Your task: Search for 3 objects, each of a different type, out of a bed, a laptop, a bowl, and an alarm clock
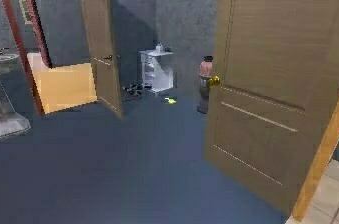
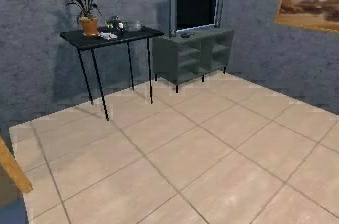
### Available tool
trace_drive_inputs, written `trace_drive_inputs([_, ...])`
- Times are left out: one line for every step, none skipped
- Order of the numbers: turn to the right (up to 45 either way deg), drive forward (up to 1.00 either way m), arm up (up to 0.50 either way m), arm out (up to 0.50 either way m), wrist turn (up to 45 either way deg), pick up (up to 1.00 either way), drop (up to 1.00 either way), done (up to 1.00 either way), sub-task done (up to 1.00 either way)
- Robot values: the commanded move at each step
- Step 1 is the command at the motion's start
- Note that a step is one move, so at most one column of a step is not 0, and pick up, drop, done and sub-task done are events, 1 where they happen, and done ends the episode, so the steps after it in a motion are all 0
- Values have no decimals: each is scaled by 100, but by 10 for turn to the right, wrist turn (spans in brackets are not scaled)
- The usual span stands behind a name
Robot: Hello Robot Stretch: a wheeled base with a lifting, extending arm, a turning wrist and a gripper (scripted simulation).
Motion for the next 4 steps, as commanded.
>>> trace_drive_inputs([450, 0, 0, 0, 0, 0, 0, 0, 0])
trace_drive_inputs([450, 0, 0, 0, 0, 0, 0, 0, 0])
trace_drive_inputs([330, 0, 0, 0, 0, 0, 0, 0, 0])
trace_drive_inputs([0, 5, 0, 0, 0, 0, 0, 0, 0])
